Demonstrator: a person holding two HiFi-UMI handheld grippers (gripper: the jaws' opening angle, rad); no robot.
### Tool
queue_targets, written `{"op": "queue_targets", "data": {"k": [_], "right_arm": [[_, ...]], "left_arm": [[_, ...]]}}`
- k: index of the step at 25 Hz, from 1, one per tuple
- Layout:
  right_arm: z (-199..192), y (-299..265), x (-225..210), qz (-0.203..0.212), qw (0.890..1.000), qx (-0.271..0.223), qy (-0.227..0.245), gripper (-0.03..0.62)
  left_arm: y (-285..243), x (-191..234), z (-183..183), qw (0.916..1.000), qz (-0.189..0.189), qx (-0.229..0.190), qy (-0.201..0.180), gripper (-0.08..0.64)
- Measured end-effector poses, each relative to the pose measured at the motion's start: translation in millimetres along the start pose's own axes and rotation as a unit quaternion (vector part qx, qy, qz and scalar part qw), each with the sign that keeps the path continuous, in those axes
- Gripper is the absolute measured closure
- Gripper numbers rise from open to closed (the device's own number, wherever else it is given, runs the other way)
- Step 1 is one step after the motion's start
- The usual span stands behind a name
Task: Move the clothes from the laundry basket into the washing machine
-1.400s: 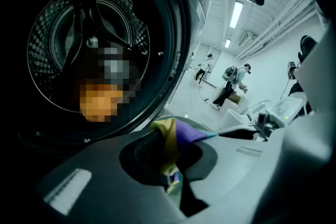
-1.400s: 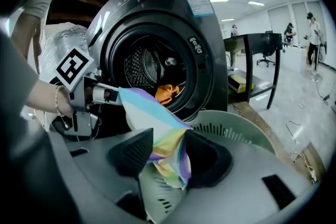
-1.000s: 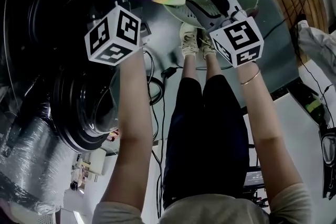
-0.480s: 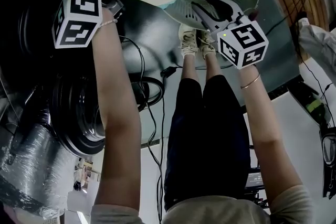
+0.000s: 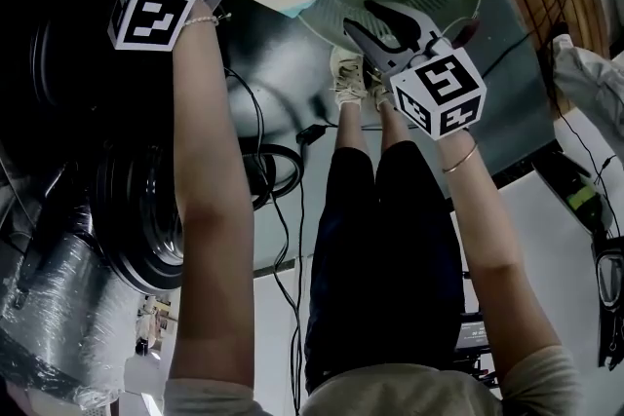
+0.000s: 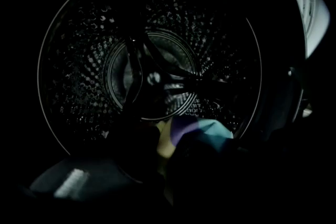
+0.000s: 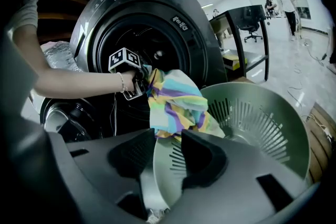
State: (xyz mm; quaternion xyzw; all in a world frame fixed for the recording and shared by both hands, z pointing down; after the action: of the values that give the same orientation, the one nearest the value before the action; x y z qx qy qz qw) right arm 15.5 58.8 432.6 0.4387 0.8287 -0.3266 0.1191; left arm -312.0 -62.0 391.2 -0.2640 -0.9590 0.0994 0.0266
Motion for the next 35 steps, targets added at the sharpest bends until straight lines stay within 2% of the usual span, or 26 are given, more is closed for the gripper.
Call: {"op": "queue_targets", "data": {"k": [2, 5, 6, 7, 11, 13, 16, 21, 25, 32, 35], "right_arm": [[-0.2, -1.8, 3.8, 0.001, 1.0, 0.001, -0.001, 0.428], [-0.9, -3.5, 9.5, 0.003, 1.0, 0.002, -0.003, 0.43], [-1.3, -3.5, 11.2, 0.004, 1.0, 0.003, -0.003, 0.431], [-1.5, -3.4, 12.5, 0.006, 1.0, 0.002, -0.003, 0.431], [-3.1, 0.1, 13.9, 0.008, 1.0, 0.002, -0.001, 0.436], [-5.1, 1.5, 15.3, 0.006, 1.0, 0.005, -0.002, 0.437], [-7.5, 3.2, 17.3, 0.004, 1.0, 0.009, 0.001, 0.439], [-7.9, 6.4, 16.9, -0.001, 1.0, 0.007, -0.002, 0.445], [-10.9, 7.0, 13.8, -0.009, 1.0, 0.005, -0.01, 0.446], [-12.2, 6.5, 9.0, -0.014, 1.0, 0.0, -0.015, 0.446], [-14.7, 6.7, 7.7, -0.015, 1.0, 0.003, -0.018, 0.449]], "left_arm": [[1.4, 4.8, -8.0, 0.9997, 0.012, 0.019, -0.003, 0.535], [7.8, 16.6, -15.1, 0.9988, 0.043, 0.025, 0.0, 0.478], [9.7, 20.8, -15.6, 0.9984, 0.048, 0.026, 0.011, 0.422], [11.5, 24.4, -14.6, 0.9981, 0.05, 0.026, 0.026, 0.408], [34.8, 27.3, -3.4, 0.9963, 0.042, 0.024, 0.071, 0.4], [57.6, 21.9, -6.7, 0.9958, 0.033, 0.035, 0.078, 0.4], [92.5, 7.6, -28.2, 0.9935, 0.017, 0.074, 0.085, 0.4], [132.8, -25.5, -70.3, 0.982, -0.022, 0.147, 0.117, 0.38], [142.8, -49.1, -85.2, 0.9745, -0.064, 0.169, 0.133, 0.318], [141.4, -74.5, -110.0, 0.9649, -0.104, 0.197, 0.139, 0.268], [142.2, -84.4, -126.4, 0.9557, -0.119, 0.237, 0.127, 0.267]]}}
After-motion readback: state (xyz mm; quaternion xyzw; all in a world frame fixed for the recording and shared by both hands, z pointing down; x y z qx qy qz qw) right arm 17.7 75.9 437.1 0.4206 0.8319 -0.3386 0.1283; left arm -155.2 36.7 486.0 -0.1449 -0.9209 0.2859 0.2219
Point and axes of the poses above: the fingertips, and each gripper's own axes: y backward along the fingers, x to its left, z out of its top, the point moved 6 cm from there along y, backward along the fingers, and after that the axes turned 13 degrees about -x, right-handed, at the moved point
